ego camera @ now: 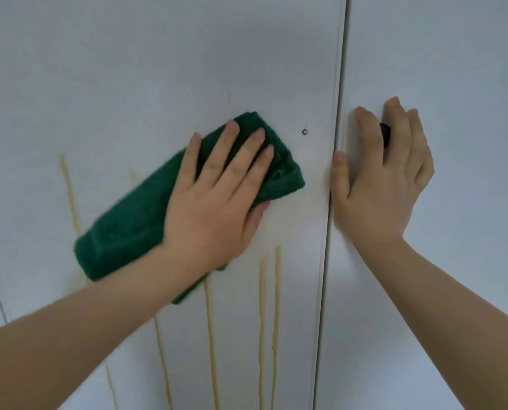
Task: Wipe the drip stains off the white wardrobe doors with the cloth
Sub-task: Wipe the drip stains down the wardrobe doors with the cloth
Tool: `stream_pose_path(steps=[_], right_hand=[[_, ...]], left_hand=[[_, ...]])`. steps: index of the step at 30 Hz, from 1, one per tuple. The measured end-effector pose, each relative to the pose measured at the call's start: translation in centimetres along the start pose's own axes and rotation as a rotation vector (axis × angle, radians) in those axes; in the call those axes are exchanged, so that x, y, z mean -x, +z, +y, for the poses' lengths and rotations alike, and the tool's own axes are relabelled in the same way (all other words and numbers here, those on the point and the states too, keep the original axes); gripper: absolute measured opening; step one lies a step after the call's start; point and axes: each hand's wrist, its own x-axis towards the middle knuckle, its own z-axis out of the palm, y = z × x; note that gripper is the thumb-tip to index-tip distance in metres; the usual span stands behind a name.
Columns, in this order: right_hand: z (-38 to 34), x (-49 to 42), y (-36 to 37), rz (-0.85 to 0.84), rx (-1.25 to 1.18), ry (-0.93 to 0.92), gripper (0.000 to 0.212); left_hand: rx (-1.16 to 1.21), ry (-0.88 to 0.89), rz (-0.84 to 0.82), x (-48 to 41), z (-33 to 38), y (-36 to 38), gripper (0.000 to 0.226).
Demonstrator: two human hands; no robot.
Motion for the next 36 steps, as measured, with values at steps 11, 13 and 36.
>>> stream_pose_path(steps=[11, 13, 36], right_hand=[[-0.1, 0.0, -0.2, -0.017, -0.025, -0.003, 0.033], [-0.1, 0.2, 0.0, -0.010, -0.018, -0.008, 0.033], [-0.5, -0.2, -1.0, -0.090, -0.030, 0.016, 0.032]], left_hand=[[0.046, -0.027, 0.017, -1.0, 0.8, -0.2, 0.047], [0.042, -0.119, 0.046, -1.7, 1.2, -0.1, 0.047], [0.095, 0.364, -0.143, 6.6, -7.1, -1.0, 0.049]])
